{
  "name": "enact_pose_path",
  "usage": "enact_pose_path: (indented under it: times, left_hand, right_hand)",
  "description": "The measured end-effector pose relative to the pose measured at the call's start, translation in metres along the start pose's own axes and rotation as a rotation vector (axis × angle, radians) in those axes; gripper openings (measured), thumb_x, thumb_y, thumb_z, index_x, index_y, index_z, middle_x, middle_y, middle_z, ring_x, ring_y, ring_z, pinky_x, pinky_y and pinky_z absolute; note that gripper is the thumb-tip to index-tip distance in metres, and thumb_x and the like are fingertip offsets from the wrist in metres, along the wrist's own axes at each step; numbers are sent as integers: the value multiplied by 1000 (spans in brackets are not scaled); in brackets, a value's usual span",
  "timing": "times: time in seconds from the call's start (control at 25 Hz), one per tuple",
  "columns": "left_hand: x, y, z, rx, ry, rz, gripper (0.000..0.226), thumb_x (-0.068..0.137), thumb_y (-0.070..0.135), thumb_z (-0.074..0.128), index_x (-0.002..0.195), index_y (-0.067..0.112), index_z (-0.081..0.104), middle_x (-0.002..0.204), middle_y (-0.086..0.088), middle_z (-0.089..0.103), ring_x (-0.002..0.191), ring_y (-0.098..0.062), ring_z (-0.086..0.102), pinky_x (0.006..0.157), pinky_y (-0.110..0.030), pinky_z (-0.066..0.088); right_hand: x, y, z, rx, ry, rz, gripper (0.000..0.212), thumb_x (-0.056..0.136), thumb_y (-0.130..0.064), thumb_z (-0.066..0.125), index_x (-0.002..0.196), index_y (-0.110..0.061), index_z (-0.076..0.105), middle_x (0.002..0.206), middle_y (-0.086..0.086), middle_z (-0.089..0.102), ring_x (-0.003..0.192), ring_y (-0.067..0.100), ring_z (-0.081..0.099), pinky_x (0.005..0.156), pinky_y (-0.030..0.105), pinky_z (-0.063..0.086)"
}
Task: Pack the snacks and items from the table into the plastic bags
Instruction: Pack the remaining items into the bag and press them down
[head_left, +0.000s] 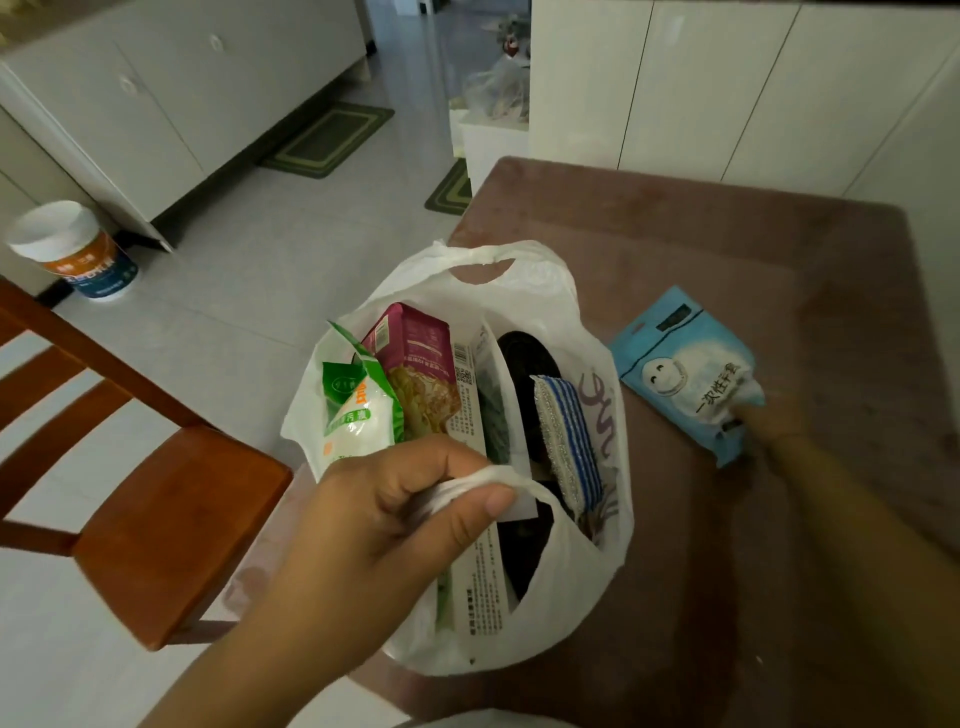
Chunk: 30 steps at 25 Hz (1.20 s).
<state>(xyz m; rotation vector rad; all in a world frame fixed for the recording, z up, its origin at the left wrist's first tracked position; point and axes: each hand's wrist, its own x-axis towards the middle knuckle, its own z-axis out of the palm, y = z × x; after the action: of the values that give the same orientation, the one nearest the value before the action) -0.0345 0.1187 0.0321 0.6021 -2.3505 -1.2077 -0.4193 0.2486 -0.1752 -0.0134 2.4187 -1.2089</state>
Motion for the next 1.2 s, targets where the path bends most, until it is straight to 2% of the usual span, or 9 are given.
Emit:
enact_pose_path:
  times: [0.2, 0.32, 0.48, 0.72, 0.84, 0.92, 1.0, 1.08, 1.2]
  left_hand:
    - [-8, -2, -7, -65, -8, 50, 22, 78, 50, 56, 89, 34, 67, 85, 18, 72, 77, -2, 69, 61, -15, 55]
    - [-10, -1, -9, -86, -12, 84, 29, 78, 59, 54, 91, 35, 66, 88, 17, 71, 80, -2, 68, 63, -14, 54]
    - [-12, -3, -12, -116, -28, 111, 33, 79, 61, 51, 90, 34, 66, 87, 15, 71, 79, -5, 68, 63, -15, 54]
    - [-17, -3, -15, -169, -41, 114, 39, 78, 62, 52, 93, 30, 68, 94, 25, 70, 86, 0, 67, 65, -16, 56]
    - [-20, -1, -13, -171, -46, 158, 32, 81, 54, 54, 91, 27, 68, 92, 13, 72, 82, -6, 69, 63, -24, 57]
    - [-22, 1, -12, -164, -55, 180, 30, 82, 53, 54, 90, 27, 67, 89, 10, 72, 80, -8, 69, 63, -24, 57]
    - [-23, 0, -13, -157, -57, 191, 27, 83, 50, 55, 91, 28, 68, 88, 11, 72, 80, -7, 69, 63, -20, 56]
    - [-23, -2, -14, -145, -54, 197, 30, 83, 53, 53, 92, 28, 68, 89, 12, 72, 81, -5, 68, 65, -18, 55]
    - [-23, -5, -18, -139, -72, 193, 35, 83, 55, 52, 93, 27, 70, 89, 9, 73, 83, -10, 69, 67, -30, 58]
  right_hand:
    - [-121, -56, -47, 431, 59, -240, 49, 70, -51, 70, 106, -19, 61, 98, -1, 67, 93, 18, 63, 65, 19, 54]
    - [-196, -100, -66, 599, 29, -470, 9, 82, -32, 61, 91, -28, 61, 75, -19, 73, 74, -2, 68, 60, 12, 54]
    - [-274, -117, -46, 514, -186, -565, 8, 85, -17, 58, 89, -23, 62, 74, -17, 73, 71, 1, 69, 58, 14, 53]
    - [-285, -100, 7, 233, -384, -351, 44, 87, 4, 54, 123, -18, 43, 123, 9, 59, 91, 9, 59, 69, 21, 51]
    - [-278, -111, 36, 190, -465, -422, 97, 84, 5, 58, 148, -29, -6, 133, -6, 40, 112, 9, 50, 90, 27, 49]
    - [-271, -119, 56, -40, -436, -592, 99, 81, -9, 66, 148, -33, -3, 137, -1, 39, 123, 18, 48, 99, 36, 46]
    - [-267, -130, 68, -580, -466, -678, 58, 88, -25, 56, 141, -22, 34, 136, 11, 45, 118, 31, 51, 99, 42, 45]
    - [-272, -136, 71, -1075, -601, -673, 28, 93, -33, 45, 105, -11, 58, 117, 13, 60, 99, 30, 56, 97, 42, 43]
    - [-278, -150, 56, -1414, -630, -708, 27, 90, -42, 47, 84, -19, 59, 95, 4, 57, 94, 27, 51, 103, 48, 35]
